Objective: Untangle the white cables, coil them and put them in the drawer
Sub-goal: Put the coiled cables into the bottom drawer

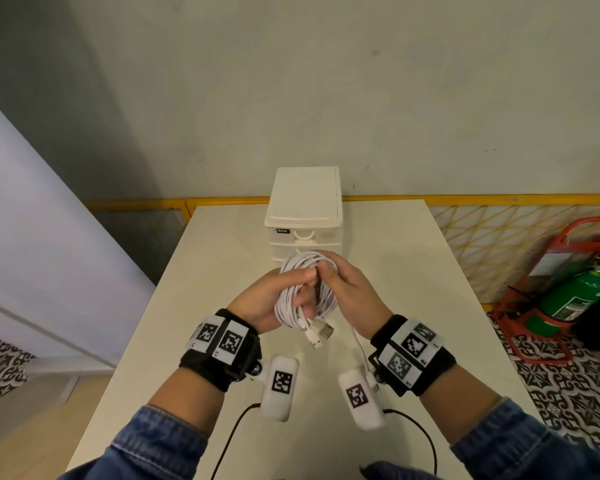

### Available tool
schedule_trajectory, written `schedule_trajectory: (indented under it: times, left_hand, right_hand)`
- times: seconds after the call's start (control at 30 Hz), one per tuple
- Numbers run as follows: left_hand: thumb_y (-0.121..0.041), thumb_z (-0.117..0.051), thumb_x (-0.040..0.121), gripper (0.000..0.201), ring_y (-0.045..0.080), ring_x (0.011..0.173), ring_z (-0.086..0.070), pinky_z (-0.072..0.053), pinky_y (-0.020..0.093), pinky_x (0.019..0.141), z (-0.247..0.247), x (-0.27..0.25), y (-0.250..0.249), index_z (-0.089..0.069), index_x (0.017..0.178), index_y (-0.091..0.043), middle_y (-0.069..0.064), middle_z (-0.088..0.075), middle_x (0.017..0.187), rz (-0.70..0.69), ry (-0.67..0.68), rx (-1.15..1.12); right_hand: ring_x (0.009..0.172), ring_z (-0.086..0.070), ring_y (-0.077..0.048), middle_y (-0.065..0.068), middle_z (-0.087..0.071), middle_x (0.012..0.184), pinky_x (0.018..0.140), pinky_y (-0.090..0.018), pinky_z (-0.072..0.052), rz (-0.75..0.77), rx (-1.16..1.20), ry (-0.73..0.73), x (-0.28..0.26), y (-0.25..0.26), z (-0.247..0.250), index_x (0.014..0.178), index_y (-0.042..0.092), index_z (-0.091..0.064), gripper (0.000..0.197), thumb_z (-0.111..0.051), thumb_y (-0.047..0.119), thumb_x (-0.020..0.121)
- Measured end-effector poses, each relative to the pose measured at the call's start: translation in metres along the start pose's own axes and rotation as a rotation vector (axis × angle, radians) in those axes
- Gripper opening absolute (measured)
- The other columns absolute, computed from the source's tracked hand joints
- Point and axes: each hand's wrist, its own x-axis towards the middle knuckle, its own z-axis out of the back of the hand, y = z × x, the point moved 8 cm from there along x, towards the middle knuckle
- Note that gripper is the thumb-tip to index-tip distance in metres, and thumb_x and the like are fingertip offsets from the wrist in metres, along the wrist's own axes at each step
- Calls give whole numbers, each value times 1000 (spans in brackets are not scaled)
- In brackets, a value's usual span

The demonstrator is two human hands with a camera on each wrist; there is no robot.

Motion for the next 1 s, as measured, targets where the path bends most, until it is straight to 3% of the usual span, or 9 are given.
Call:
schedule_trajectory:
  times: [0.07, 0.13, 0.23, 0.37, 0.5, 0.63, 0.73, 0.9, 1.0]
  left_hand:
    - [-30, -73, 81, 32, 20, 53, -61, -51, 27, 56, 15, -2, -5, -63, 54, -15, 13, -54, 58, -18, -187, 172]
    - [-29, -68, 82, 26, 20, 53, -57, -50, 26, 54, 23, -5, -10, -64, 63, -12, 12, -52, 61, -74, -312, 226]
    - [-26, -60, 87, 24, 15, 49, -49, -47, 23, 49, 25, -8, -17, -59, 92, -2, 5, -46, 55, -238, -419, 162]
    - [-32, -59, 87, 33, 11, 49, -45, -45, 25, 53, 36, -11, -14, -52, 103, -5, -2, -44, 53, -375, -522, 5]
    - [-34, -56, 87, 27, 10, 49, -43, -44, 21, 49, 48, -14, -18, -46, 95, -10, -3, -41, 56, -463, -574, -121]
    - [-26, -58, 92, 16, 8, 60, -56, -48, 21, 58, 52, -16, -26, -50, 96, -13, -2, -56, 70, -522, -602, 117]
    - [-17, -49, 96, 7, 0, 77, -62, -50, 16, 69, 52, -16, -19, -51, 102, -18, -1, -62, 90, -502, -534, 296]
    - [-42, -36, 92, 41, -12, 84, -59, -44, 7, 75, 68, -18, -1, -48, 116, -12, -6, -60, 101, -319, -458, 358]
    - [-43, -31, 95, 42, -18, 85, -57, -42, 2, 75, 76, -14, 14, -44, 123, -14, -10, -58, 105, -204, -414, 378]
  right_hand:
    - [96, -62, -6, 2, -67, 103, 85, -17, -46, 28, -58, -28, 3, 0, 6, 116, 20, -57, 24, -45, 28, 96]
    - [99, -63, -10, 1, -67, 107, 88, -23, -47, 26, -73, -46, 4, -1, 9, 119, 19, -57, 27, -47, 28, 96]
    - [106, -62, -19, -3, -65, 114, 93, -37, -49, -20, 73, -120, 4, -8, 6, 124, 18, -55, 44, -50, 45, 90]
    - [111, -59, -30, -11, -62, 122, 97, -49, -46, -75, 292, -184, 6, -16, -4, 128, 18, -52, 62, -58, 59, 80]
    - [119, -55, -25, -7, -60, 126, 97, -41, -48, -132, 443, -253, 5, -28, -18, 129, 22, -52, 38, -43, 37, 95]
    - [118, -56, -28, -15, -58, 129, 94, -37, -50, -188, 665, -296, 10, -32, -33, 135, 13, -45, 48, -38, 38, 95]
    - [116, -57, -32, -19, -59, 126, 91, -40, -52, -208, 685, -400, 14, -36, -31, 133, 10, -47, 60, -44, 50, 88]
    - [104, -64, -31, -17, -65, 115, 85, -43, -54, -149, 613, -508, 10, -45, -28, 122, 12, -58, 48, -49, 42, 86]
    - [105, -63, -34, -18, -65, 114, 86, -45, -53, -128, 574, -573, 7, -54, -28, 120, 11, -59, 61, -62, 54, 76]
